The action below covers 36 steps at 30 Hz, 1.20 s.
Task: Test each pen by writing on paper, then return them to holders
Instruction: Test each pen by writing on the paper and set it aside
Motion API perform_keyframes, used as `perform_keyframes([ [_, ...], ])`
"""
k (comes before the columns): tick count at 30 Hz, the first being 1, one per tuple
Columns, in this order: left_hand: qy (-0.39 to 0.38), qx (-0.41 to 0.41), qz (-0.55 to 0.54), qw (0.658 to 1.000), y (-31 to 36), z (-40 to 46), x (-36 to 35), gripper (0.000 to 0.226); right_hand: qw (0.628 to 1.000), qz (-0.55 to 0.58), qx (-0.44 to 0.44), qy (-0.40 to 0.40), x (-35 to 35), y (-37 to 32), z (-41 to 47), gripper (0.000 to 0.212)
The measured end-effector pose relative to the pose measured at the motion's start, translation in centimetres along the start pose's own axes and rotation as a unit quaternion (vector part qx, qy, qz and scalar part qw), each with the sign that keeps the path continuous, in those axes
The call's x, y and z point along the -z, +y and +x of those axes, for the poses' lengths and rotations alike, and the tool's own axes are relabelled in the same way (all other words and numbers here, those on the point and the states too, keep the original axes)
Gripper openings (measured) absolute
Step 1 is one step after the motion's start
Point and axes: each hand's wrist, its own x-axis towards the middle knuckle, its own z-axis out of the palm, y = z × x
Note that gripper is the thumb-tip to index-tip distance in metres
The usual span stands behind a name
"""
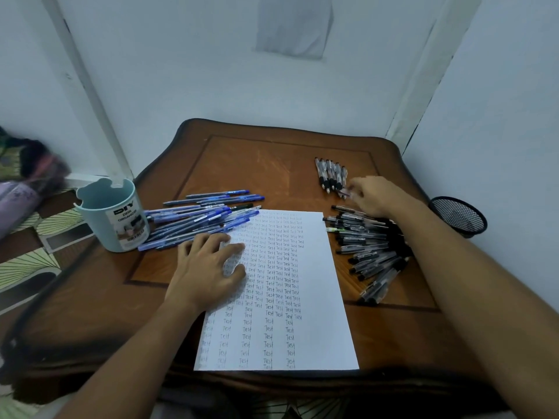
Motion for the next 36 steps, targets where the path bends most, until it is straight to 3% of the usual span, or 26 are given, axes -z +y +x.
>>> perform_keyframes([
  [3,-0.003,0.0,0.001,1.0,0.0,0.0,0.0,0.068,0.986,0.132,0.045,0.096,0.2,-1.0,-1.2,0.039],
  [6,-0.003,0.001,0.003,1.0,0.0,0.0,-0.1,0.068,0.926,0.344,0.006,0.157,-0.7,-2.6,-2.5,0.035],
  [9,-0.001,0.002,0.003,1.0,0.1,0.0,-0.1,0.068,0.825,0.535,-0.079,0.164,-1.6,-4.6,-3.8,0.026],
  [13,0.001,0.0,0.002,1.0,0.2,0.0,-0.1,0.067,0.643,0.751,-0.108,0.107,-2.3,-6.6,-5.6,0.027],
  [14,0.001,-0.001,0.0,1.0,0.2,0.0,-0.1,0.067,0.638,0.756,-0.105,0.099,-2.7,-7.0,-6.0,0.021],
  [15,0.001,-0.001,-0.002,1.0,0.2,0.0,-0.1,0.067,0.666,0.731,-0.106,0.101,-3.2,-7.3,-6.4,0.016],
  [17,0.004,-0.002,-0.002,1.0,0.1,0.1,-0.1,0.067,0.759,0.63,-0.11,0.124,-4.3,-7.7,-7.0,0.021],
  [18,0.005,-0.002,-0.001,1.0,0.1,0.1,-0.1,0.067,0.78,0.601,-0.107,0.138,-4.8,-7.9,-7.2,0.023],
  [22,0.004,0.0,0.001,1.0,0.1,0.1,-0.2,0.066,0.746,0.645,-0.095,0.136,-6.3,-8.2,-8.0,0.021],
  [25,0.002,0.001,0.001,1.0,0.1,0.1,-0.2,0.067,0.735,0.663,-0.083,0.115,-7.7,-8.7,-8.4,0.033],
  [29,0.001,0.0,-0.002,1.0,0.1,0.1,-0.1,0.069,0.76,0.633,-0.081,0.127,-9.0,-9.2,-8.5,0.012],
  [36,0.008,-0.001,-0.001,1.0,-0.1,0.1,-0.2,0.067,0.777,0.616,-0.07,0.114,-9.9,-9.0,-8.8,0.026],
])
